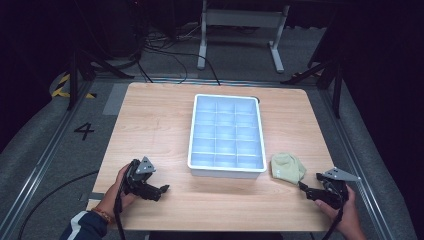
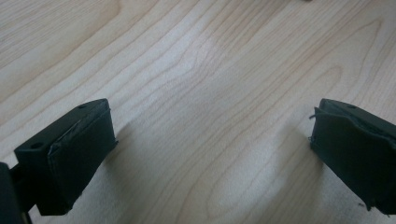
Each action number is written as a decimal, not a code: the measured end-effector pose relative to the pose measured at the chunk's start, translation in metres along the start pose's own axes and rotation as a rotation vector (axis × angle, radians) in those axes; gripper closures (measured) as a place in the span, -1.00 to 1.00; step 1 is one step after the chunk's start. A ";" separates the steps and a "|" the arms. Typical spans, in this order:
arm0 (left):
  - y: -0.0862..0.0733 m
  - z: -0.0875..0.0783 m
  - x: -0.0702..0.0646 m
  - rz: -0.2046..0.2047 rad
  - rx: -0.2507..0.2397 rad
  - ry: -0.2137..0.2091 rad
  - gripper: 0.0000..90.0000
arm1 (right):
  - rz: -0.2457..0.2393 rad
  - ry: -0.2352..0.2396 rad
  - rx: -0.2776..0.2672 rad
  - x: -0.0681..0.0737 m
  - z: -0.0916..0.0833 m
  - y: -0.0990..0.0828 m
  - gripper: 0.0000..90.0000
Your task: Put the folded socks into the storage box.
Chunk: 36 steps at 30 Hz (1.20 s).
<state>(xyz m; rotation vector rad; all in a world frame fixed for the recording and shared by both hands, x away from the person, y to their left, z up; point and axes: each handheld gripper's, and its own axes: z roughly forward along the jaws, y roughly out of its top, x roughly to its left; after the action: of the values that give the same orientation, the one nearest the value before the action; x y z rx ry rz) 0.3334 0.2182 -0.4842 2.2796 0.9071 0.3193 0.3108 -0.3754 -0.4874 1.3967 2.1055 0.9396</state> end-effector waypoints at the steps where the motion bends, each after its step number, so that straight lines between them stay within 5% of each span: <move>1: -0.002 -0.001 0.000 0.017 0.001 -0.013 -1.00 | -0.004 0.004 0.000 -0.001 0.000 0.000 -0.59; 26: -0.002 -0.002 0.004 0.049 -0.001 -0.044 -1.00 | -0.014 0.026 0.007 0.000 -0.003 0.002 -0.52; 36: -0.003 -0.003 0.004 0.041 0.001 -0.034 -0.99 | -0.069 0.054 -0.043 0.014 -0.006 0.024 -0.52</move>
<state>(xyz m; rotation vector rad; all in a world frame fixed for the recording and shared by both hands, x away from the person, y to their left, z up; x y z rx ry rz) 0.3331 0.2244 -0.4841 2.3003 0.8443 0.2971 0.3160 -0.3578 -0.4653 1.2832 2.1446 0.9996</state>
